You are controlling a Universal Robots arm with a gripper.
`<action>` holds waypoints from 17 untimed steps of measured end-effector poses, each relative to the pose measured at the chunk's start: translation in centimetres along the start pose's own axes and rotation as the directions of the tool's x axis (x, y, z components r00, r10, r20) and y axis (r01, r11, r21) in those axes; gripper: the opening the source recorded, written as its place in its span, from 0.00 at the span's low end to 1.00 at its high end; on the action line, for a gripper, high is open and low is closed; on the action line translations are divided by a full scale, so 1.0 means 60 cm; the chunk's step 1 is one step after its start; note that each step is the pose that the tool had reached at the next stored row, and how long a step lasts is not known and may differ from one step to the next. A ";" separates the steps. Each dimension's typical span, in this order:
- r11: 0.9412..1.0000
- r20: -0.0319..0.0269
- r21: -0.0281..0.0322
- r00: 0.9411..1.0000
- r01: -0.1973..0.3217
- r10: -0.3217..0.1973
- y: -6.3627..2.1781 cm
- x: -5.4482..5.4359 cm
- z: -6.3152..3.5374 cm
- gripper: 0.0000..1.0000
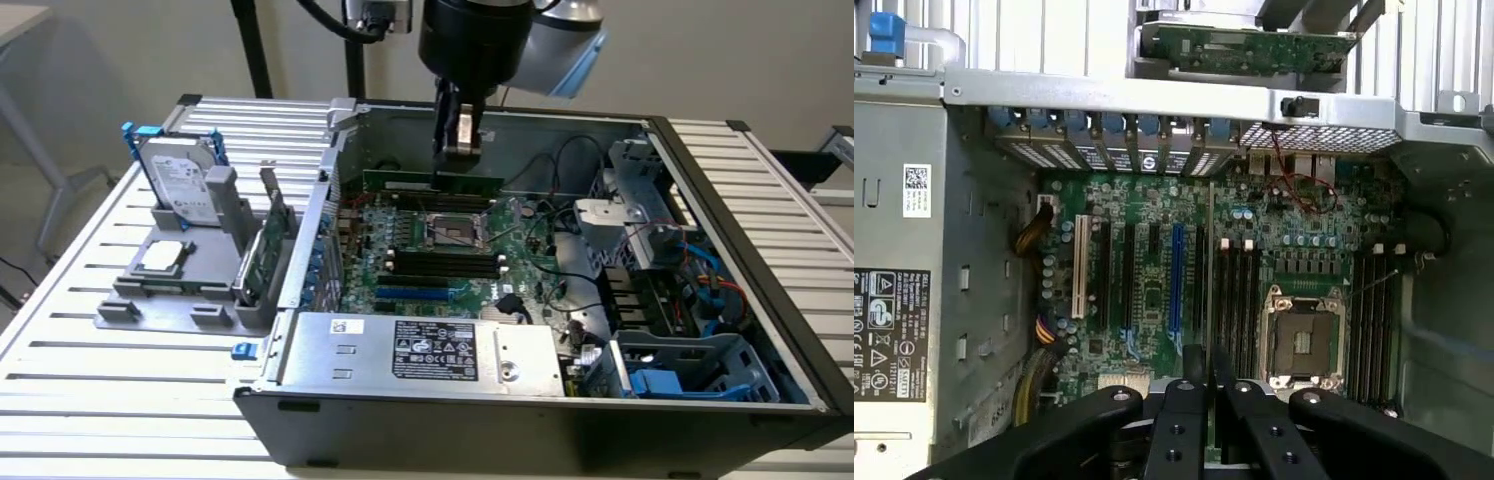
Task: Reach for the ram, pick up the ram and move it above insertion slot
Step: 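Pick up the ram and move it above insertion slot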
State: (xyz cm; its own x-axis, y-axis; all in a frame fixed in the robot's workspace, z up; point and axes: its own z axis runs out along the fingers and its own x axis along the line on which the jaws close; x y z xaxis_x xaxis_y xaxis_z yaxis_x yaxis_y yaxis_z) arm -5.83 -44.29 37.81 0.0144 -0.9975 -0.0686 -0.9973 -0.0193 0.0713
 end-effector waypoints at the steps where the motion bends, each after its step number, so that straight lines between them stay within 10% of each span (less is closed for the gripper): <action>1: 1.000 0.000 0.000 1.000 0.000 0.000 -0.004 -0.004 0.001 0.14; 17: 1.000 0.000 0.000 1.000 0.000 0.000 -0.029 -0.032 0.008 0.14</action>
State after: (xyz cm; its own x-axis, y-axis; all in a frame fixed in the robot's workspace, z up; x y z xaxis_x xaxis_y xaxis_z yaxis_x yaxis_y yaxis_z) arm -4.17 -42.30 37.34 0.0144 -0.9975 -0.0686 -0.9973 -0.0193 0.0713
